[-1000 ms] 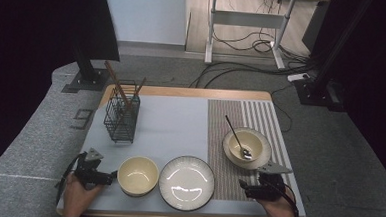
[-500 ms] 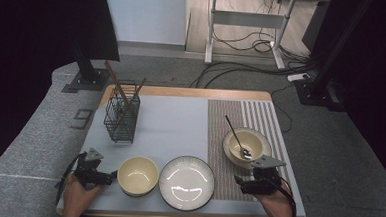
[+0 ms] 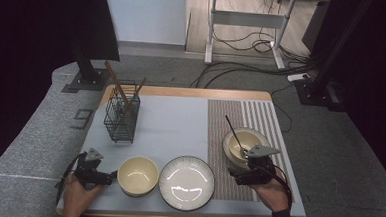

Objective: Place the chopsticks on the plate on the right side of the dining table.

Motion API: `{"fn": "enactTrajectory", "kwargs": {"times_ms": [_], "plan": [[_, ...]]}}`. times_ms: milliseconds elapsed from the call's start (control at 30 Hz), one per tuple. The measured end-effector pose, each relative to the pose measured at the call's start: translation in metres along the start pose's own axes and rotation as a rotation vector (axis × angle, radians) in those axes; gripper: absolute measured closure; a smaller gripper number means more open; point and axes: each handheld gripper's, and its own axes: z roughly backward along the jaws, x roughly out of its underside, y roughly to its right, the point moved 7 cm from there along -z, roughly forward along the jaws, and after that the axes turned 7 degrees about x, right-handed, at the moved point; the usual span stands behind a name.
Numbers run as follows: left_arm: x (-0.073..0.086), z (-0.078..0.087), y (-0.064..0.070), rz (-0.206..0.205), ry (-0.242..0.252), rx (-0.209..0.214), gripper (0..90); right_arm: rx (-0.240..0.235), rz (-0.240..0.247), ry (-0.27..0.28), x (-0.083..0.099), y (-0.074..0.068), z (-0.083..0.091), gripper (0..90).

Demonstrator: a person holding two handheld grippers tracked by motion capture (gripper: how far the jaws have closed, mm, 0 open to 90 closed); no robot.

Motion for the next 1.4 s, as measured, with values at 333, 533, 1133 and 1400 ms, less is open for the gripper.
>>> {"fn": "enactTrajectory", "kwargs": {"times_ms": [333, 533, 1133, 1400], "plan": [[0.000, 0.000, 0.000, -0.001, -0.001, 0.000, 0.1, -0.029, 0.014, 0.021, -0.031, -0.004, -0.006, 6.8], [0.000, 0.000, 0.000, -0.001, -0.001, 0.000, 0.0, -0.069, 0.019, 0.029, -0.047, -0.009, -0.012, 5.5], [0.000, 0.000, 0.000, -0.001, -0.002, 0.000, 0.0, -0.112, 0.056, 0.022, -0.096, -0.020, -0.040, 1.5], [0.000, 0.000, 0.000, -0.001, -0.002, 0.000, 0.0, -0.140, 0.079, 0.018, -0.115, -0.031, -0.056, 3.9]]}}
